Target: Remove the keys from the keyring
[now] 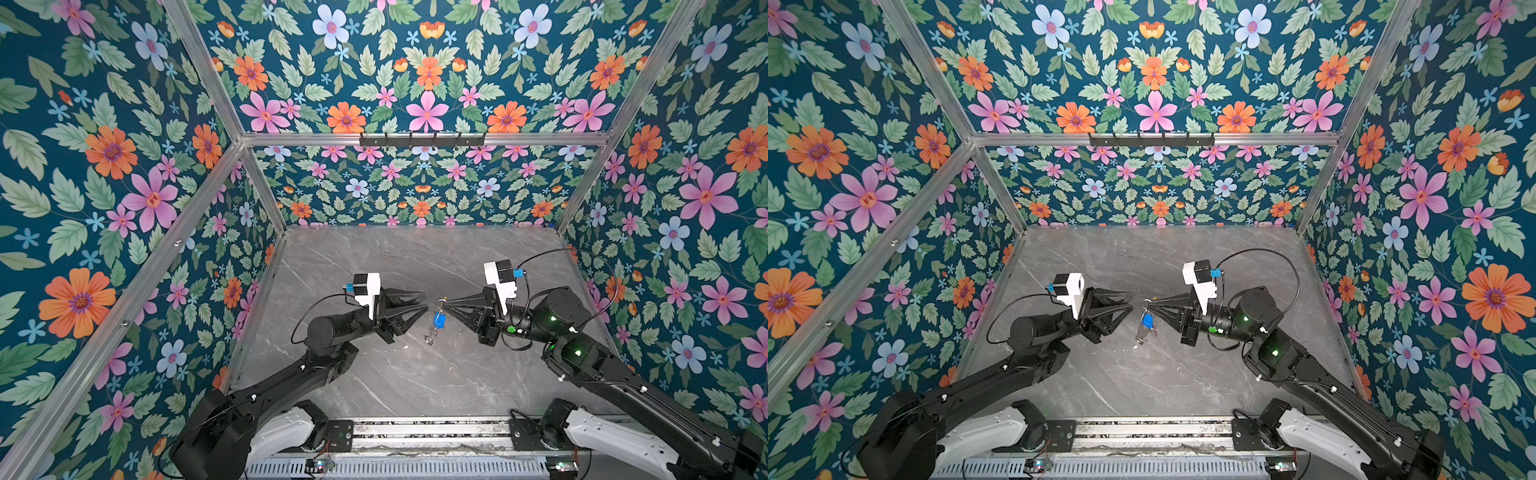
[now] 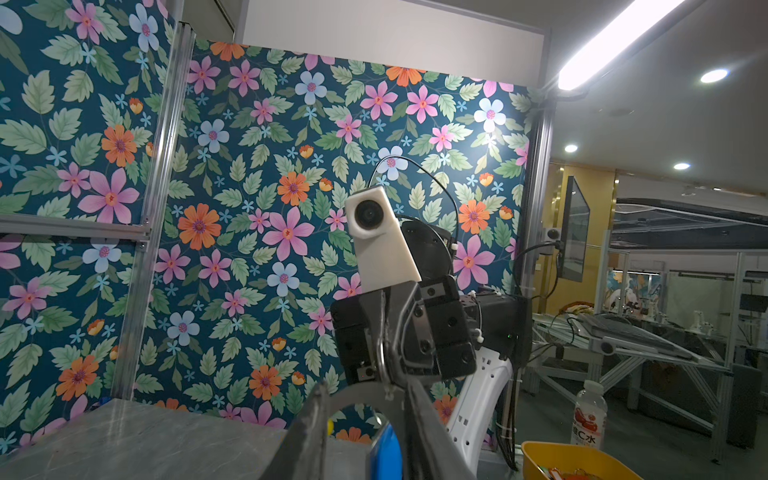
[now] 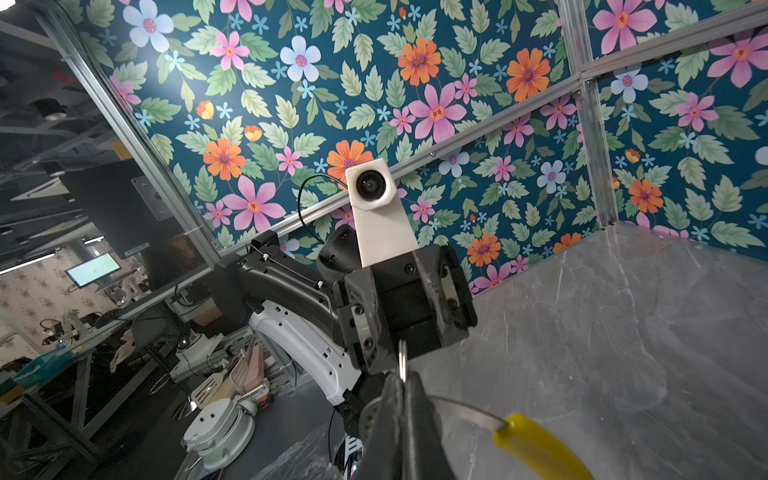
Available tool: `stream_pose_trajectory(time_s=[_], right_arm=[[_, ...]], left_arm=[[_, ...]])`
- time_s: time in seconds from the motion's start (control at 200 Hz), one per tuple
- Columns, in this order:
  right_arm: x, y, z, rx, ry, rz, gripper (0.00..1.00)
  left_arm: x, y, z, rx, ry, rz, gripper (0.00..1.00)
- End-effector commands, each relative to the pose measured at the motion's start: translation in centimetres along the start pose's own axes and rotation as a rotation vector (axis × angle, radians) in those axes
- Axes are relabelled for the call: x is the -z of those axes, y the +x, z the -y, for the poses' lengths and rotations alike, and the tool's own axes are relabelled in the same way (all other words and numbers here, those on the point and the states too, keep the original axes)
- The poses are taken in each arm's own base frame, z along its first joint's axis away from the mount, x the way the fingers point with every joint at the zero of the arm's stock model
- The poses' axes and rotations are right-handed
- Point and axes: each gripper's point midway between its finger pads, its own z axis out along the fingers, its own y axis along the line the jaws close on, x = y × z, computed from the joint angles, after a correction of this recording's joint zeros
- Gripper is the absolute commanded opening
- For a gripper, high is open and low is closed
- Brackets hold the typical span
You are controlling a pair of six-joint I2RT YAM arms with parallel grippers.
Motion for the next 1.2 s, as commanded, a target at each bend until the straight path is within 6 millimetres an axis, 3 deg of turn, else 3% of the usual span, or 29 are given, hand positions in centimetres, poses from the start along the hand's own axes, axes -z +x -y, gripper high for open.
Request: stream_pose_trajectory(time_s=[0.0,0.26,0.535,0.885,1.195], right_arm=[[0.5,1.7,0.6,0.011,0.062,-0.114,0.00],[1.5,2.6,0.1,0.041,0.102,-0.298,0.00],[1.0,3.0,-0.1,0.044,0.076,-0.402,0.00],[0.2,3.0,0.0,0.049,0.056,-0.426,0.00],[0.2,2.8,1.0,0.071,0.104,-0.419,0.00]], left_arm=[[0.3,-0.4,0.5,0.036,0.021,-0.019,0.35],[-0.3,1.5,1.1,0.130,0.062,-0.190,0.35],[-0.7,2.9,1.0,0.188,0.071,-0.308,0.30],[-1.0,3.8,1.4,0.200,0.106,-0.365,0.17],[-1.2,4.3,2.2,0.213,0.151,-0.390,0.14]])
